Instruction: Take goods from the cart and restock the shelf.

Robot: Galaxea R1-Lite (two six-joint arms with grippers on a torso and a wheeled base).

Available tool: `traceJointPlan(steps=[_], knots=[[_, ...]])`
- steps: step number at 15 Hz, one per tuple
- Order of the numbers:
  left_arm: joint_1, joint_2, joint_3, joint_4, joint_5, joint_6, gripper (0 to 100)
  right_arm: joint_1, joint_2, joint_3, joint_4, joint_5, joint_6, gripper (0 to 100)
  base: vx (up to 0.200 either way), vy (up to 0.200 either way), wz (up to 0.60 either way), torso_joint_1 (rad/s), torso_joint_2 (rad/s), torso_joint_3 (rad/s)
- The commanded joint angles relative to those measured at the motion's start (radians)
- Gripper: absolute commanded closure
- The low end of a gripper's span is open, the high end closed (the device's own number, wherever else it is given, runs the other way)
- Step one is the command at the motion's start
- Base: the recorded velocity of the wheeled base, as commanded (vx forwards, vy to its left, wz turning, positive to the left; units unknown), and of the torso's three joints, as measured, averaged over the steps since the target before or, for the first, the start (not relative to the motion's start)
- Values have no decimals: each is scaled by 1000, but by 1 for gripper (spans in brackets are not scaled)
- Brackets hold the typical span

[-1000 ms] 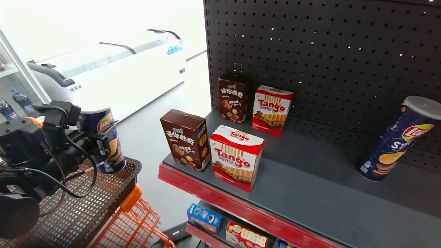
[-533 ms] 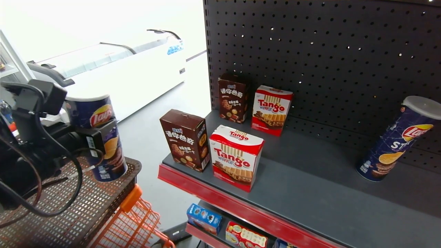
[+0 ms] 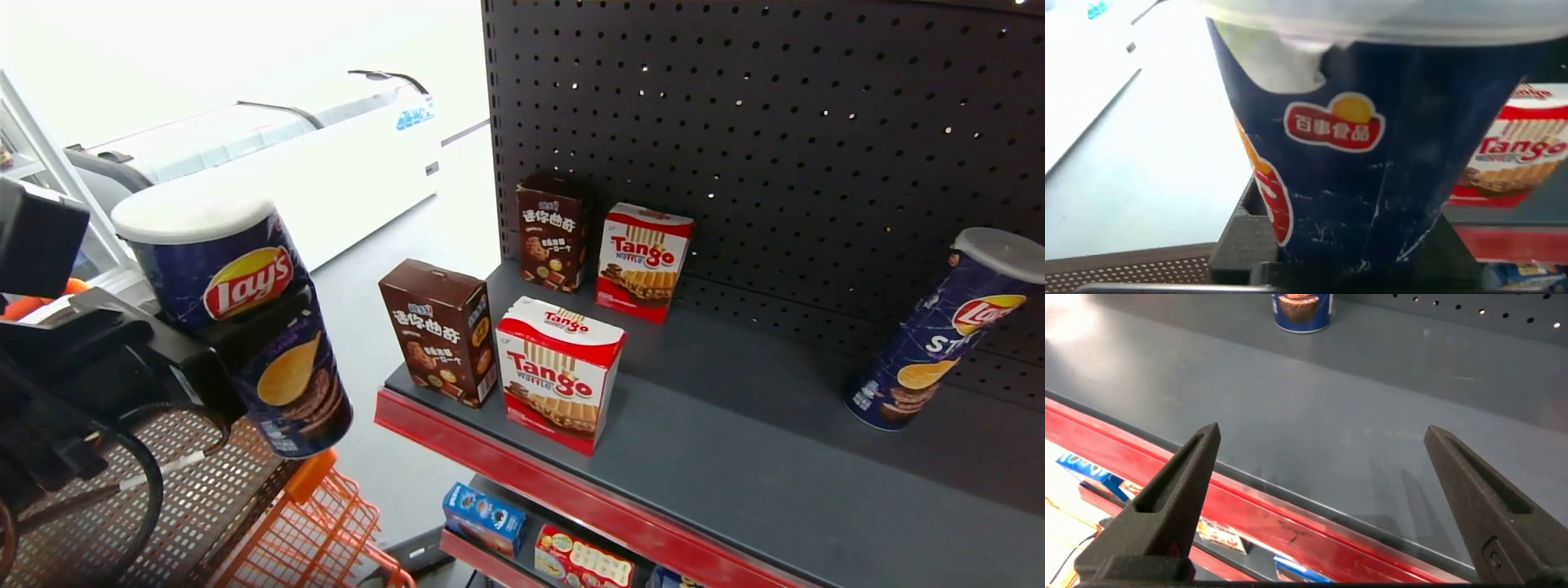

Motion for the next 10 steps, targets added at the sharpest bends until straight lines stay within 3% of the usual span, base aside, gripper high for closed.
traceJointPlan(steps=[1, 4, 8, 9, 10], knots=[[-15, -26, 54, 2, -14, 3, 100, 0, 0, 0, 0, 0, 0, 0, 0, 0, 0, 0, 0, 0], [-62, -27, 44, 1, -16, -2, 100, 0, 0, 0, 0, 0, 0, 0, 0, 0, 0, 0, 0, 0], [-74, -26, 51, 50, -97, -3, 100, 0, 0, 0, 0, 0, 0, 0, 0, 0, 0, 0, 0, 0], [-125, -21, 36, 79, -97, -2, 100, 0, 0, 0, 0, 0, 0, 0, 0, 0, 0, 0, 0, 0], [-140, -21, 31, 84, -97, -3, 100, 0, 0, 0, 0, 0, 0, 0, 0, 0, 0, 0, 0, 0]])
